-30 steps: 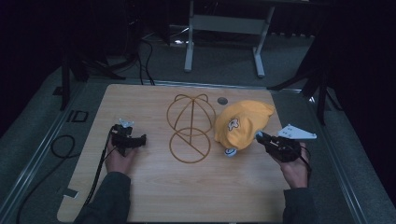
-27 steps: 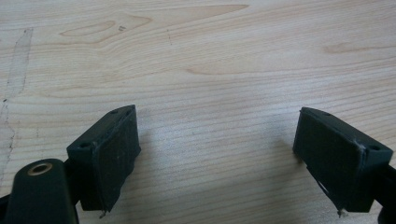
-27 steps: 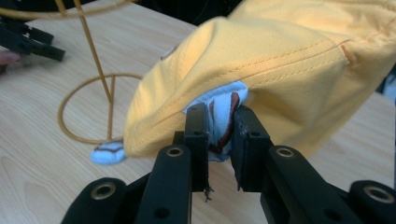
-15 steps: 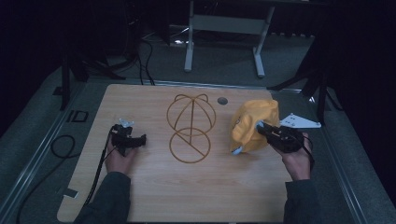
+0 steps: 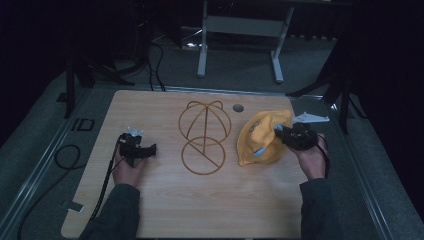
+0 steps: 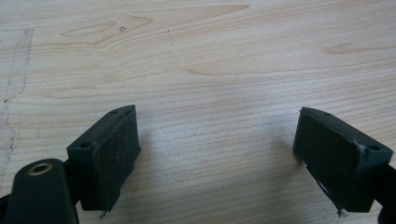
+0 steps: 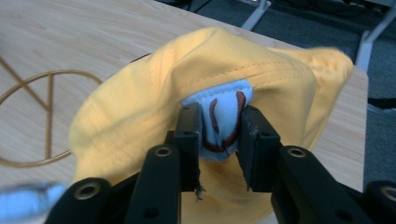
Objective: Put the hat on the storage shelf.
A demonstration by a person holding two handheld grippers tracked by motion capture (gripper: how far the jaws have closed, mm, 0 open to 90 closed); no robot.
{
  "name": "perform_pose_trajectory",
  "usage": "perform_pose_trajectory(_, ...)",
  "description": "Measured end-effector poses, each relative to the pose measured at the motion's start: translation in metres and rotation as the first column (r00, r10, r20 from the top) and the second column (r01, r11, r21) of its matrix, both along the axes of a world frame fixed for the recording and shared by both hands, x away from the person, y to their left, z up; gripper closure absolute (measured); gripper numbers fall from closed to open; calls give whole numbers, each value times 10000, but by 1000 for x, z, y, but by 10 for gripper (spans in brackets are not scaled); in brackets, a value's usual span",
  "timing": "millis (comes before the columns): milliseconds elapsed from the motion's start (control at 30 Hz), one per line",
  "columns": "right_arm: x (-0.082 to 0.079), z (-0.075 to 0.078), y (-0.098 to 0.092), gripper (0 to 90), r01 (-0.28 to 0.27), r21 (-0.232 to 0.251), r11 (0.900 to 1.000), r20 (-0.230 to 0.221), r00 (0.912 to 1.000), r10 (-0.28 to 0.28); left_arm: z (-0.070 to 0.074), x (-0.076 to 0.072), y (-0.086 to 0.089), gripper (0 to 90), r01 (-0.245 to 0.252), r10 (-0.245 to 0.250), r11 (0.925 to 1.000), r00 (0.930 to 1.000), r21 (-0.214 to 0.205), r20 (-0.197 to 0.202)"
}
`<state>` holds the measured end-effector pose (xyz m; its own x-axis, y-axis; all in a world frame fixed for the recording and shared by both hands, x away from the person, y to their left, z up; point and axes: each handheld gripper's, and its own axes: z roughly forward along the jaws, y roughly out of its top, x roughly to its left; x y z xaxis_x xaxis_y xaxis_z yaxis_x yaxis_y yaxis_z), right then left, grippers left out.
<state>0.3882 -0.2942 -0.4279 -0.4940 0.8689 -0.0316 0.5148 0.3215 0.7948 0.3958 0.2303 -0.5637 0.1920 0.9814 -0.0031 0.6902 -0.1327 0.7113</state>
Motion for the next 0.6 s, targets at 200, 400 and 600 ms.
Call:
perform_pose_trajectory(200, 6, 4, 2, 631, 97, -254, 9996, -196, 9998, -102, 0, 0, 0, 146, 1, -1, 10000, 10000, 2, -2)
perform_pose_trajectory(400, 6, -1, 6, 598, -7, -525, 9986, -405, 9992, -14, 0, 0, 0, 146, 1, -1, 10000, 10000, 3, -3)
perform_pose_trajectory(600, 6, -2, 6, 526, 66, -719, 9974, -451, 9989, -98, 0, 0, 0, 146, 1, -1, 10000, 10000, 2, -5)
